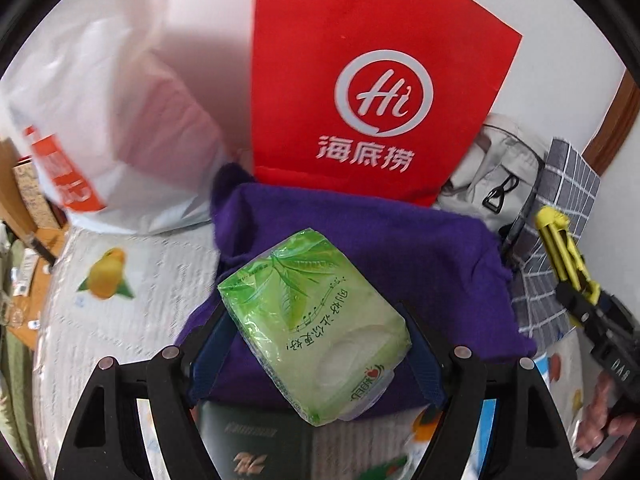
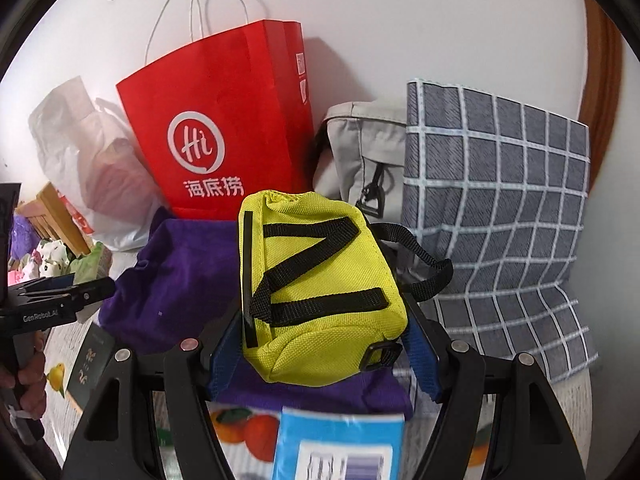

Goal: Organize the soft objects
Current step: 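Lower the wipe pack and pouch onto the purple towel and open both tools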

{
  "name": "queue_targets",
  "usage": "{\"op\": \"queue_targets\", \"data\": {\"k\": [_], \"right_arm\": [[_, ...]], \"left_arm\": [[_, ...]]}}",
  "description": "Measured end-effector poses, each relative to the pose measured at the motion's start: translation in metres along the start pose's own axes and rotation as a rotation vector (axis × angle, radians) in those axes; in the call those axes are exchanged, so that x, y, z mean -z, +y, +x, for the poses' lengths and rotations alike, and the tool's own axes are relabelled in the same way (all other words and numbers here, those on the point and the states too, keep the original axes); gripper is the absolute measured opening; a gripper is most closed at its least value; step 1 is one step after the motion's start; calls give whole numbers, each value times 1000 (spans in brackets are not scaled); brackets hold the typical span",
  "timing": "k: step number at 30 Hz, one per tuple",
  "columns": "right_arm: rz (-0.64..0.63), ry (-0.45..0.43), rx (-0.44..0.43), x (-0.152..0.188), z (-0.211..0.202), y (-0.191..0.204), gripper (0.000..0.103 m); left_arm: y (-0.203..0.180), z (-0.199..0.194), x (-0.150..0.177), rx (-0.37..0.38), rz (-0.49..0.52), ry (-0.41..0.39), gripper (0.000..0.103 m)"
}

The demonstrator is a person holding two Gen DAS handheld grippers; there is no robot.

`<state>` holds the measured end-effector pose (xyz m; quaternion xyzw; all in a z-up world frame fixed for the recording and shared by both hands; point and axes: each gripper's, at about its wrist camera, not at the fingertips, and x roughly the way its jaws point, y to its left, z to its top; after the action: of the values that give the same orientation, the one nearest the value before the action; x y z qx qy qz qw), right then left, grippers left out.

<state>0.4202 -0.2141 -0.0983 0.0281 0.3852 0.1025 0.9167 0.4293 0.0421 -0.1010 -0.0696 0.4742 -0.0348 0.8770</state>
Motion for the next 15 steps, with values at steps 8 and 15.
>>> {"op": "queue_targets", "data": {"k": [8, 15], "right_arm": [[-39, 49, -20, -8, 44, 4, 71], [-8, 175, -62, 3, 90, -7, 71]], "left_arm": [[-4, 49, -25, 12, -15, 22, 79], [7, 83, -28, -2, -28, 69, 79]]}}
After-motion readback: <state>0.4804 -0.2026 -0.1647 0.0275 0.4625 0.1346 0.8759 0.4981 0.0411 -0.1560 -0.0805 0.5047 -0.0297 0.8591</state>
